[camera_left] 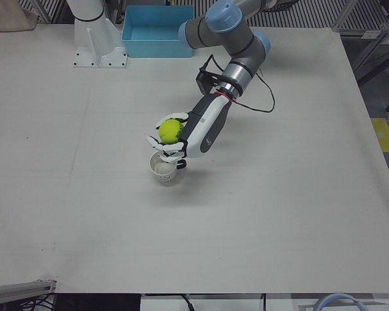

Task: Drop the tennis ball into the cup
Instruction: 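Carry the tennis ball in the left hand over the white mug, then open the left hand fingers to release the ball into the mug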

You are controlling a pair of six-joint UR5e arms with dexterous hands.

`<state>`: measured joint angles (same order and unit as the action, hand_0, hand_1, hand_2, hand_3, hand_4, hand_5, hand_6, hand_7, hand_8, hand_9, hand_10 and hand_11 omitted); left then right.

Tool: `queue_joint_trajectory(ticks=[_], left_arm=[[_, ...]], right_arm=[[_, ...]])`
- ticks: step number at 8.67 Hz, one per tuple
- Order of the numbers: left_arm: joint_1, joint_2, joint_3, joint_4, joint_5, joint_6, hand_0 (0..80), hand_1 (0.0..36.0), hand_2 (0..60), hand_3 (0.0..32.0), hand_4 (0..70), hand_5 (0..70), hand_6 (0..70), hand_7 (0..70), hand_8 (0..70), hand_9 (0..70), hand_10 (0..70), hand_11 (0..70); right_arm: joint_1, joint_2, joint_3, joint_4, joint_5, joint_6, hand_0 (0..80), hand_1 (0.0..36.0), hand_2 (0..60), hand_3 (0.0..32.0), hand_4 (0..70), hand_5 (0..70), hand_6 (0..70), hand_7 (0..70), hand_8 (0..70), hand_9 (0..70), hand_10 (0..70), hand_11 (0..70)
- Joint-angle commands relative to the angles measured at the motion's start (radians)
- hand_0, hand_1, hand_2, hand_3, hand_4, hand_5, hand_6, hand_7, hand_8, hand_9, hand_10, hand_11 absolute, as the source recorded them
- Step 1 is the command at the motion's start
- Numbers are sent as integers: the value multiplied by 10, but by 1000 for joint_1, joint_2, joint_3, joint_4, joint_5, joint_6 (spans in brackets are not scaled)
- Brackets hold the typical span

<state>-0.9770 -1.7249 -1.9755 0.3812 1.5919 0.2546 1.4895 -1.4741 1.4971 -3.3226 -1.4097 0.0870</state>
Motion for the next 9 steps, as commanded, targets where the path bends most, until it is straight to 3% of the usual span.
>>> queue_joint_trajectory(ticks=[1, 3, 5, 6, 7, 8, 9], left_arm=[[101, -4, 20, 5, -10, 8, 800, 360, 600, 0, 546, 252, 354, 700, 629, 700, 700, 700], [103, -7, 23, 7, -10, 6, 800, 360, 600, 0, 534, 243, 344, 700, 612, 700, 700, 700], [103, -18, 17, 10, -61, 2, 773, 360, 600, 0, 526, 222, 321, 700, 556, 700, 700, 700], [103, -40, 20, 36, -62, 2, 626, 360, 600, 0, 476, 187, 268, 698, 463, 690, 644, 700], [103, -51, 23, 53, -66, 2, 609, 360, 600, 0, 396, 153, 205, 564, 339, 522, 488, 700], [103, -53, 23, 54, -75, 2, 624, 360, 594, 0, 340, 139, 169, 466, 256, 415, 372, 548], [103, -51, 21, 54, -78, 2, 648, 360, 532, 0, 277, 124, 130, 356, 175, 293, 227, 358]], right_arm=[[-1, 0, 0, 0, 0, 0, 0, 0, 0, 0, 0, 0, 0, 0, 0, 0, 0, 0], [0, 0, 0, 0, 0, 0, 0, 0, 0, 0, 0, 0, 0, 0, 0, 0, 0, 0], [0, 0, 0, 0, 0, -1, 0, 0, 0, 0, 0, 0, 0, 0, 0, 0, 0, 0], [0, 0, 0, 0, 0, -1, 0, 0, 0, 0, 0, 0, 0, 0, 0, 0, 0, 0], [0, 0, 0, 0, 0, 0, 0, 0, 0, 0, 0, 0, 0, 0, 0, 0, 0, 0], [-1, 0, 0, 0, 0, -1, 0, 0, 0, 0, 0, 0, 0, 0, 0, 0, 0, 0], [0, 0, 0, 0, 0, 0, 0, 0, 0, 0, 0, 0, 0, 0, 0, 0, 0, 0]])
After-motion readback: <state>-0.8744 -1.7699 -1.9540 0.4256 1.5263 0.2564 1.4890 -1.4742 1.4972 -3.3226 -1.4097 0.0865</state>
